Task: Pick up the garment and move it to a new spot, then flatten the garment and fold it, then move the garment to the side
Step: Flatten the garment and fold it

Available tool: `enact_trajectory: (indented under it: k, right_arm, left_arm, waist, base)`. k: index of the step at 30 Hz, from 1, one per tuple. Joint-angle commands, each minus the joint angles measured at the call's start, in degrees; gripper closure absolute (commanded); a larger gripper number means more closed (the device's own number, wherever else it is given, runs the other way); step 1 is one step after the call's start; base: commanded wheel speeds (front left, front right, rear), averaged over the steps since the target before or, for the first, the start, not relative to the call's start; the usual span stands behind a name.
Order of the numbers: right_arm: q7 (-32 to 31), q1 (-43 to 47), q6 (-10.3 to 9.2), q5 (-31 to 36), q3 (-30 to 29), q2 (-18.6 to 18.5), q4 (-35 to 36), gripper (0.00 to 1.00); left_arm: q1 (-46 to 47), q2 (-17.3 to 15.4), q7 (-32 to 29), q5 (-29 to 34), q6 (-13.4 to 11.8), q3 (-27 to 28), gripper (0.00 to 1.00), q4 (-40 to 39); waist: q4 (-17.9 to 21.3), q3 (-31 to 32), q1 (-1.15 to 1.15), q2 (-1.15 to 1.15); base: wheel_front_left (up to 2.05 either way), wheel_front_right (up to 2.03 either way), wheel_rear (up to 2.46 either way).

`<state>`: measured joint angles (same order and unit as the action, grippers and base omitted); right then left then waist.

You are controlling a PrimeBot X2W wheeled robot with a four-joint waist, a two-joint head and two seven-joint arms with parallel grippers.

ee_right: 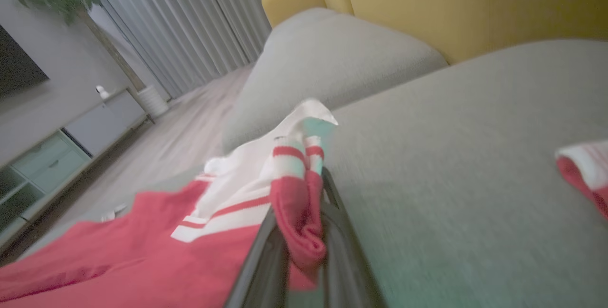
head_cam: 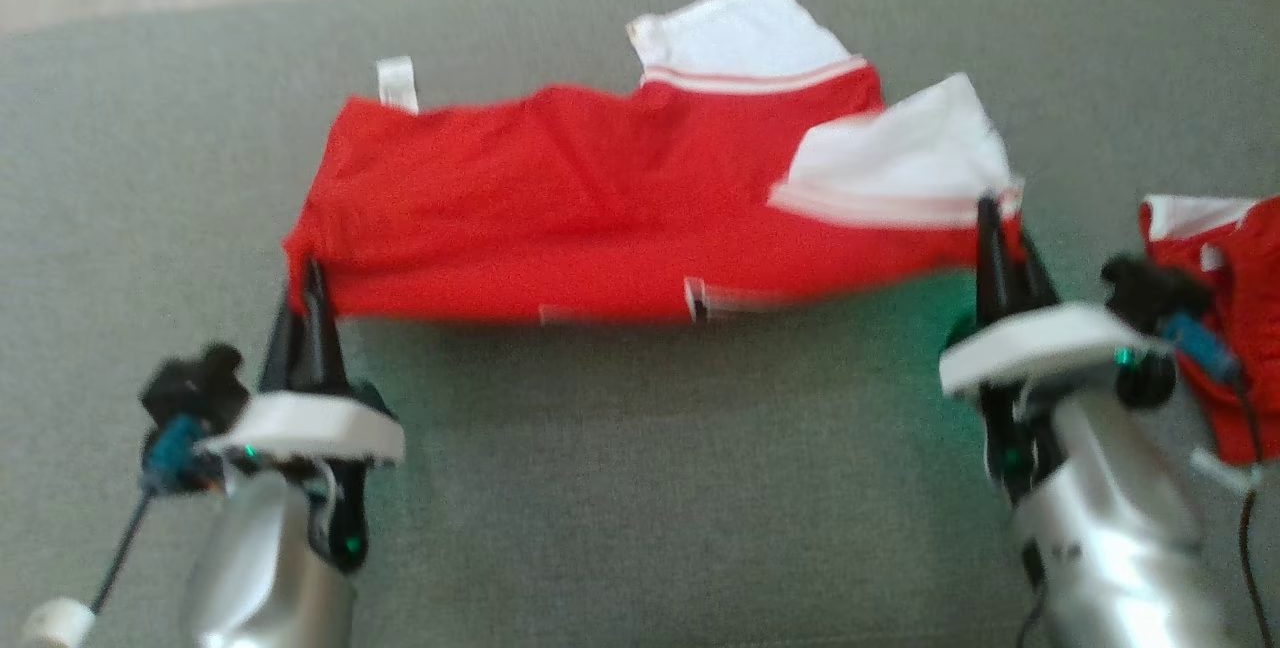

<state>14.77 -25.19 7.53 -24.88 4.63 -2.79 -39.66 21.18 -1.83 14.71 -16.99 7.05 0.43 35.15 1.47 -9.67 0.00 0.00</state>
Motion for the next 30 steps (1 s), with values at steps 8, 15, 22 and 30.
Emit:
enact_trajectory:
  k: [8, 15, 22, 30]
  right_arm:
    - [0.1, -2.7, -0.04, -3.9, 1.1, -0.1, -5.0, 1.0]
    - [0.1, 6.5, -0.04, -5.2, 2.4, -0.1, -7.1, 1.0]
    - [0.2, 8.9, -0.04, -3.5, 1.6, -1.0, -4.2, 0.0]
    - [0.2, 3.1, -0.04, 1.4, 0.6, -0.7, 1.7, 0.0]
  left_arm:
    - [-1.2, -1.2, 0.3, 0.6, 0.3, 4.2, 1.0, 2.0]
    - [-11.4, -1.1, 0.3, -3.0, 0.2, 2.6, 1.0, 5.9]
    - [-13.4, -1.1, 0.3, -2.7, -3.2, 0.9, 0.0, 1.0]
    - [-2.0, -2.4, 0.3, 2.1, -3.7, 4.2, 0.0, 0.0]
  waist:
    - [-0.7, 9.4, 0.0, 0.0]
    - [-0.5, 9.8, 0.0, 0.0]
    - [-0.3, 6.3, 0.0, 0.0]
    - [0.1, -0.4, 0.0, 0.0]
  base:
    - [0.0, 0.0, 0.0]
    - [0.0, 0.0, 0.0]
    - [0.0, 0.0, 0.0]
    - [0.0, 0.0, 0.0]
